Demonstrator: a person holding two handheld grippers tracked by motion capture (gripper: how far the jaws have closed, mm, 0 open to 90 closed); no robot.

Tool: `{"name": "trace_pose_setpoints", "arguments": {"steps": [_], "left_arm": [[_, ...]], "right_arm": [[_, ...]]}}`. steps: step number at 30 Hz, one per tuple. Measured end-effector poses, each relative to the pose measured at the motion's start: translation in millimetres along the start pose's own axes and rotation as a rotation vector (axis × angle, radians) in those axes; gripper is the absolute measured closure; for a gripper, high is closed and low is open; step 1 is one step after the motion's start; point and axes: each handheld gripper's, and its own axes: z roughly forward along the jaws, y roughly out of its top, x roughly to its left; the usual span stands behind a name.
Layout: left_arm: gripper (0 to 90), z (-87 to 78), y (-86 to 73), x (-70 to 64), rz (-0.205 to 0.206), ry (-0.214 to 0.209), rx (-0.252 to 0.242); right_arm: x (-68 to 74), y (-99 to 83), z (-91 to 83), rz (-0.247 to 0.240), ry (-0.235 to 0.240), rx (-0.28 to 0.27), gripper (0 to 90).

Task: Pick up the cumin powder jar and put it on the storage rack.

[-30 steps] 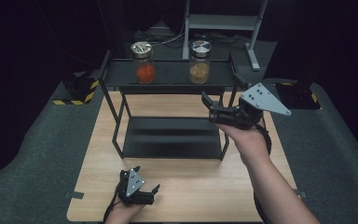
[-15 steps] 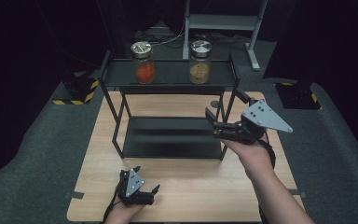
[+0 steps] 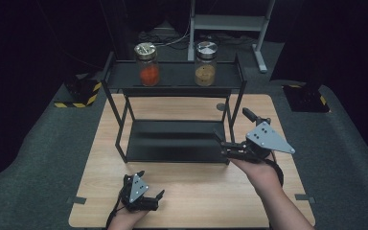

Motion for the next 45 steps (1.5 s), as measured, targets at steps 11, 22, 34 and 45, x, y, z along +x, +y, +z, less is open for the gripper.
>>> {"name": "trace_pose_setpoints", "arguments": {"steps": [11, 22, 34, 45], "left_arm": [[0.9, -0.3, -0.6, -0.3, 0.002, 0.000, -0.004], [0.9, -0.1, -0.6, -2.2, 0.013, 0.004, -0.004], [0.9, 0.2, 0.6, -5.9, 0.033, 0.016, 0.003], [0.9, 0.1, 0.5, -7.9, 0.041, 0.022, 0.002]], "right_arm": [[7.8, -34.0, -7.3, -0.022, -0.008, 0.075, 0.0], [16.3, -80.1, -15.0, -0.012, -0.002, 0.164, 0.0], [19.3, -129.7, -26.2, 0.022, -0.007, 0.277, 0.0], [20.3, -155.4, -32.3, 0.022, -0.011, 0.388, 0.2]]}}
